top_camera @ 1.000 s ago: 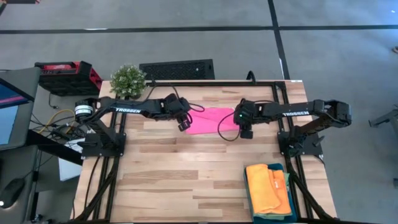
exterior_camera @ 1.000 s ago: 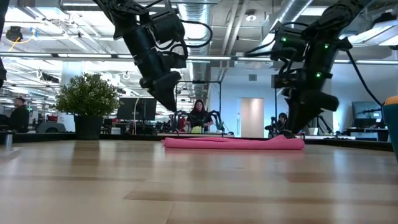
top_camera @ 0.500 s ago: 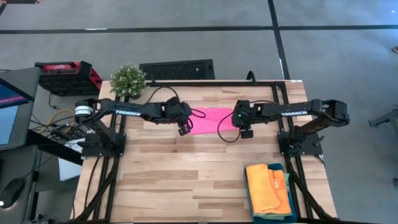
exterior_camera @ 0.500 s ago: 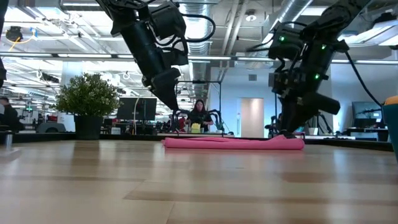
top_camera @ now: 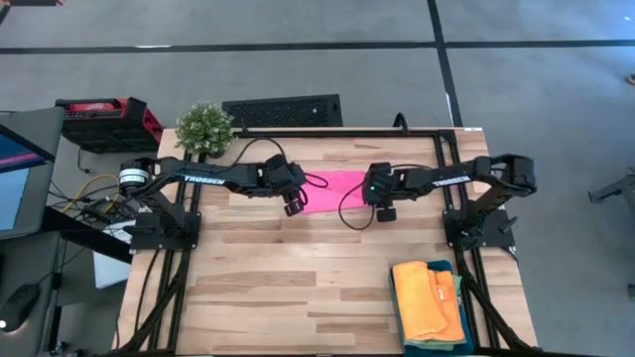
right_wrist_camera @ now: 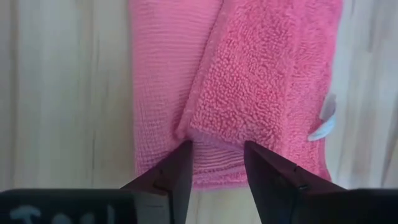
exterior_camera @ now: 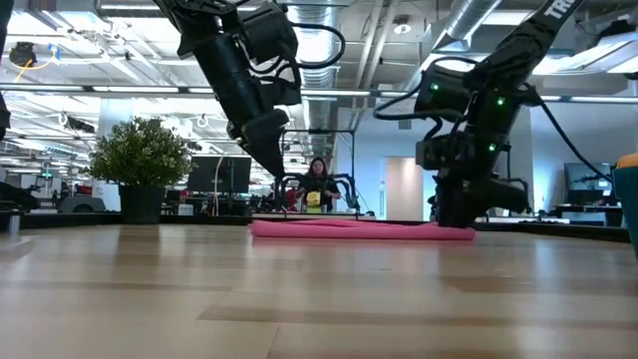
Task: Fold microfiber towels
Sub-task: Fold the pink microfiber towel
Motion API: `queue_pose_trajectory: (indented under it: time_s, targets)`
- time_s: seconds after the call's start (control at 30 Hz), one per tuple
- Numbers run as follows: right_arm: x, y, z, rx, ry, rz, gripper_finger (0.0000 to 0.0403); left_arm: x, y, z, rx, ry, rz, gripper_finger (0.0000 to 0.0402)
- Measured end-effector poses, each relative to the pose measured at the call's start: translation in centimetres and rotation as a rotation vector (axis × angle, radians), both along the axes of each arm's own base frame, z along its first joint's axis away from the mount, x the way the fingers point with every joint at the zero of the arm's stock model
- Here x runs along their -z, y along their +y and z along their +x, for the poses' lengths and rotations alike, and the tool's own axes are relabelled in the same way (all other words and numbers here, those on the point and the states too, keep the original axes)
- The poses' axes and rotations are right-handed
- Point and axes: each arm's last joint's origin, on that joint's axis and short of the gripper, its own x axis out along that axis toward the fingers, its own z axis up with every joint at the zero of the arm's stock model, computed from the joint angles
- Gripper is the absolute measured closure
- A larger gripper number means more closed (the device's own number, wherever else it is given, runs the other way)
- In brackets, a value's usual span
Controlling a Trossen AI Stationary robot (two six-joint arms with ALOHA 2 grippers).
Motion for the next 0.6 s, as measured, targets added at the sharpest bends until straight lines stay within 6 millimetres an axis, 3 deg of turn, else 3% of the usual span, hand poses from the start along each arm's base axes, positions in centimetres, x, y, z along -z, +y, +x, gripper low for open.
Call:
queue_pose_trajectory:
  time_s: [0.4, 0.6]
  targets:
    - [-1.1, -0.7, 0.2, -0.011, -0.076, -0.034, 0.0239, 0.0, 0.0, 0.0, 0.000, 0.003, -0.001, 0.0274]
    - [-0.9, -0.3, 0.3, -0.044, -0.105, 0.082, 0.0239, 0.1, 0.0, -0.1, 0.000, 0.015, -0.003, 0.0274]
